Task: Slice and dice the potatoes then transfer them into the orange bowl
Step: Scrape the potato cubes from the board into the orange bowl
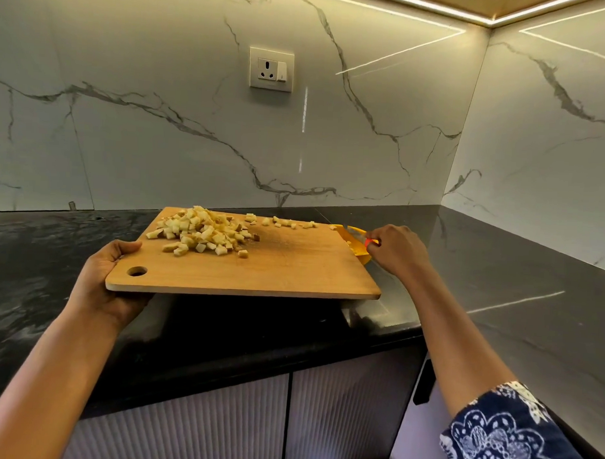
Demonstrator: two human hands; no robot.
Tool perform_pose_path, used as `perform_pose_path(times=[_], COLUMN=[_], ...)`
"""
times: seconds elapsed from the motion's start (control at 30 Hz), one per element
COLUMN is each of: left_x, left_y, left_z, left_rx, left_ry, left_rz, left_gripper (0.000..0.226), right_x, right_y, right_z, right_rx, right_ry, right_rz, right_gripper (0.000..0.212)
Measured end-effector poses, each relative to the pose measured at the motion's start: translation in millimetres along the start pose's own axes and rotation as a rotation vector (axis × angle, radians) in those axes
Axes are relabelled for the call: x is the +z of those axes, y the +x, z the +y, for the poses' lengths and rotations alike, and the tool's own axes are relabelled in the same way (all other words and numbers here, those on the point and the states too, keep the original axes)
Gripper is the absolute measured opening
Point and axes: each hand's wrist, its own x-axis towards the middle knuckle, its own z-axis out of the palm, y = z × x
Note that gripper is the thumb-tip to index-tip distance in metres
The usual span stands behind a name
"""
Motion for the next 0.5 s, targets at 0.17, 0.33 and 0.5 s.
perform_pose_path(times=[0.17, 0.33, 0.5], left_x=[4.7, 6.6, 3.7], left_y=[-5.3, -7.3, -7.1], left_z=[-1.4, 0.7, 1.5], left_rx=[-0.001, 0.004, -0.003], left_ry=[0.014, 0.023, 0.027], left_rz=[0.026, 0.039, 0.045], left_gripper=[0.011, 0.012, 0.011], right_x=[-9.1, 15.7, 35.2], right_y=[-10.4, 2.2, 2.9], right_z=[-59.3, -142.4, -168.8], right_rx=[-0.138, -0.28, -0.192], right_ry=[0.073, 0.168, 0.15], right_rz=[0.115, 0.026, -0.02], right_gripper=[0.025, 0.028, 0.024])
